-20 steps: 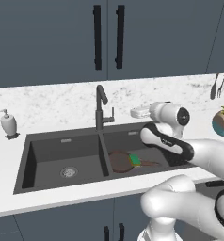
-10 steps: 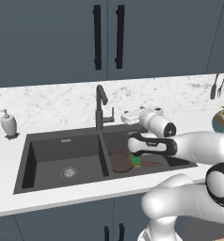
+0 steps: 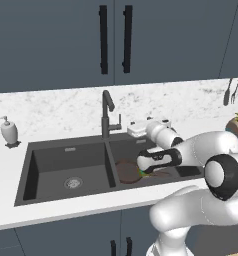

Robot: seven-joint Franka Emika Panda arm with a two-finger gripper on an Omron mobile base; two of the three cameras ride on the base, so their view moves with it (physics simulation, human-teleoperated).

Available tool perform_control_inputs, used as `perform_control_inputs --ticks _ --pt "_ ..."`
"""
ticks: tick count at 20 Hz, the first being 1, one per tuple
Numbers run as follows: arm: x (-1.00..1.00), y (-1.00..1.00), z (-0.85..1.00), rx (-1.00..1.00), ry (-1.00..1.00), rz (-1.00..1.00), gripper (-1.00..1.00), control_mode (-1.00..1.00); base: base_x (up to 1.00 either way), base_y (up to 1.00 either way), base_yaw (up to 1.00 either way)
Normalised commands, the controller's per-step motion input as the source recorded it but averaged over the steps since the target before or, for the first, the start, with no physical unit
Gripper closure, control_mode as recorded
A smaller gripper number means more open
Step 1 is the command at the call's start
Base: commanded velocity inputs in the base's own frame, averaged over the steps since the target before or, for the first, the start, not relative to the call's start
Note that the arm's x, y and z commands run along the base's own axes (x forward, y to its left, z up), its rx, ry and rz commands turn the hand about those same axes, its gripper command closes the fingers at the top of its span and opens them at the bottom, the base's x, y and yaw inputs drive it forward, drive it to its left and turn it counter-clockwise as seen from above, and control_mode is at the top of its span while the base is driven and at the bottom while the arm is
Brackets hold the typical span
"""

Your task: Pick the pan and sponge and place them into the sink. Then turn on the water.

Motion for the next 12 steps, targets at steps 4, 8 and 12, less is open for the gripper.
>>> perform_control_inputs --ticks 4,8,12 --pt "0.22 0.16 -0.12 0.0 -0.05 0.0 -1.0 -1.0 0.0 0.0 0.0" --pt "0.11 0.27 -0.15 0.0 0.0 0.0 -1.0 -1.0 0.0 0.0 0.0" --pt "0.15 0.29 -0.32 0.0 -0.03 -0.03 -1.0 -1.0 0.0 0.0 0.0"
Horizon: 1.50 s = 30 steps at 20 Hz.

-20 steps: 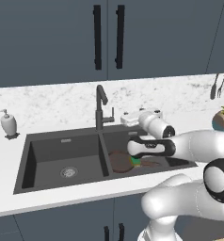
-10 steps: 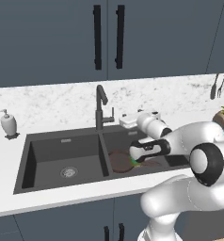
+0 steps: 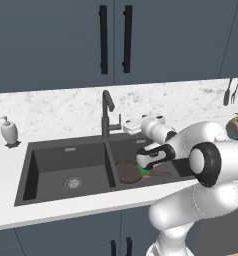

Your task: Pick the pan and sponge and place them into the sink. Then turn on the water.

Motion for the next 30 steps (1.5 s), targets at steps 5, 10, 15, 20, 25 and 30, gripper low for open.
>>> perform_control_inputs --ticks 5,10,15,20,25,30 --pt "0.25 0.18 -0.27 0.01 -0.05 -0.05 -1.0 -1.0 0.0 0.0 0.0" --pt "0.26 0.07 -0.33 0.03 -0.07 -0.06 -1.0 -1.0 0.0 0.0 0.0" --pt "0.18 0.07 -0.36 0.01 -0.08 -0.05 -1.0 -1.0 0.0 0.0 0.0" --pt "0.14 0.08 -0.38 0.0 -0.09 -0.01 -1.0 -1.0 0.0 0.0 0.0" --pt "0.14 0.04 -0.44 0.0 -0.12 0.0 -1.0 -1.0 0.0 0.0 0.0" --pt "0.1 0.0 -0.57 0.03 -0.17 0.0 -1.0 -1.0 0.0 0.0 0.0"
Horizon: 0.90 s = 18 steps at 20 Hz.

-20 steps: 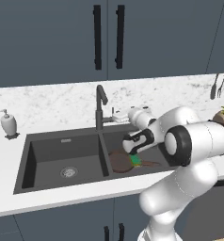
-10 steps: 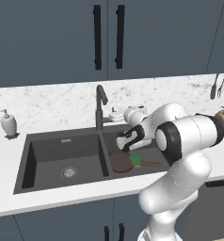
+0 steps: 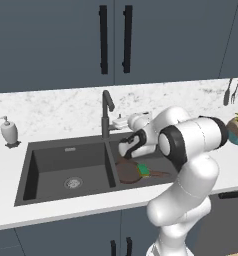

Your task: Pick the pan and sponge and place them into the sink. Then turn on the water.

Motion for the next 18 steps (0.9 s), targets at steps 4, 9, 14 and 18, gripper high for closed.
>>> perform_control_inputs --ticks 4,9,14,18 --pt "0.14 0.0 -0.58 0.02 -0.18 0.0 -1.0 -1.0 0.0 0.0 0.0" --pt "0.25 0.0 -0.42 0.03 -0.15 0.0 -1.0 -1.0 0.0 0.0 0.0" --pt "0.27 0.0 -0.34 0.04 -0.14 0.0 -1.0 -1.0 0.0 0.0 0.0" --pt "0.24 0.0 -0.35 0.04 -0.14 0.0 -1.0 -1.0 0.0 0.0 0.0"
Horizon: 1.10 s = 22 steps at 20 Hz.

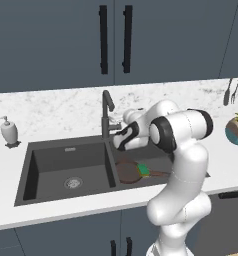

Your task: Pick the pan and sponge and place them into the sink. Then turn on the water.

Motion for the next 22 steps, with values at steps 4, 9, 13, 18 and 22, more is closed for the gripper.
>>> perform_control_inputs --ticks 4,9,13,18,22 --pt "0.16 -0.02 -0.38 0.05 -0.13 0.0 -1.0 -1.0 0.0 0.0 0.0" --pt "0.02 -0.08 -0.49 0.05 -0.06 0.0 -1.0 -1.0 0.0 0.0 0.0" --pt "0.0 -0.12 -0.55 0.07 0.0 0.0 -1.0 -1.0 0.0 0.0 0.0" --pt "0.0 -0.07 -0.46 0.03 0.0 0.0 -1.0 -1.0 0.0 0.0 0.0" --pt "0.0 -0.11 -0.41 0.01 -0.04 0.0 -1.0 -1.0 0.0 0.0 0.0"
